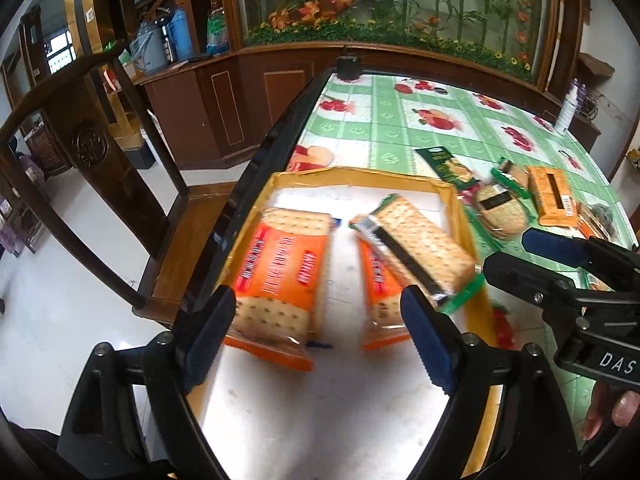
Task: Organize snacks
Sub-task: 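Withdraw both grippers from the tray toward the remaining packs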
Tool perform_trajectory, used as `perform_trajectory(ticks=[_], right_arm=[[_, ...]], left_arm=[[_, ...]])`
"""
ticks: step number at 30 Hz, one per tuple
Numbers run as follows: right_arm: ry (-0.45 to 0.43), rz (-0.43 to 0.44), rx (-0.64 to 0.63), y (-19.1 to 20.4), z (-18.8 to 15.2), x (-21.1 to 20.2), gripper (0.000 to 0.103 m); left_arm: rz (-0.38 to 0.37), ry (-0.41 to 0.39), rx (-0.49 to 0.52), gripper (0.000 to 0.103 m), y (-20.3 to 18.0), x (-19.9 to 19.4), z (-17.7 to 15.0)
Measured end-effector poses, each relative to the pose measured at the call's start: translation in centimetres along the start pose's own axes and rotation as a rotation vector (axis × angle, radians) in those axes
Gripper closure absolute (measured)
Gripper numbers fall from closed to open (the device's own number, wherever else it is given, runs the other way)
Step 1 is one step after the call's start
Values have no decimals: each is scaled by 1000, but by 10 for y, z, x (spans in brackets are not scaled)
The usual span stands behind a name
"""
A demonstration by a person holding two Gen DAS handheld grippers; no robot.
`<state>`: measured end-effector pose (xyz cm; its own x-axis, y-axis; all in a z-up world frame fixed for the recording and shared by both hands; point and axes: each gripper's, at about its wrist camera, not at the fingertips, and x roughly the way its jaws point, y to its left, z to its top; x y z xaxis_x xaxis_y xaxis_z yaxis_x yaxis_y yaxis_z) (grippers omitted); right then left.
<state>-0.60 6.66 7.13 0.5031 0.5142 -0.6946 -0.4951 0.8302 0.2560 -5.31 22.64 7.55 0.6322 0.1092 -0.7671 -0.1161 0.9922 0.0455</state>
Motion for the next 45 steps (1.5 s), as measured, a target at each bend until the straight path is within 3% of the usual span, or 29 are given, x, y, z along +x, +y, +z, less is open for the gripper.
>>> perform_trajectory(ticks=[13,23,31,45], right_arm=[[-36,-96,101,-82,-37,-56,35],[-46,-140,202,-146,-63,-87,35],[-54,-129,233,-175,-69,-99,34],[-38,-135,223,-207,-55,-96,31]], left_arm=[[-119,13,17,15,-80,-23,-12],[-140,37,27,15,-138,-13,3],[-91,80,-1,15,-179,25,33],[-46,190,-120,14,-201,105,72]])
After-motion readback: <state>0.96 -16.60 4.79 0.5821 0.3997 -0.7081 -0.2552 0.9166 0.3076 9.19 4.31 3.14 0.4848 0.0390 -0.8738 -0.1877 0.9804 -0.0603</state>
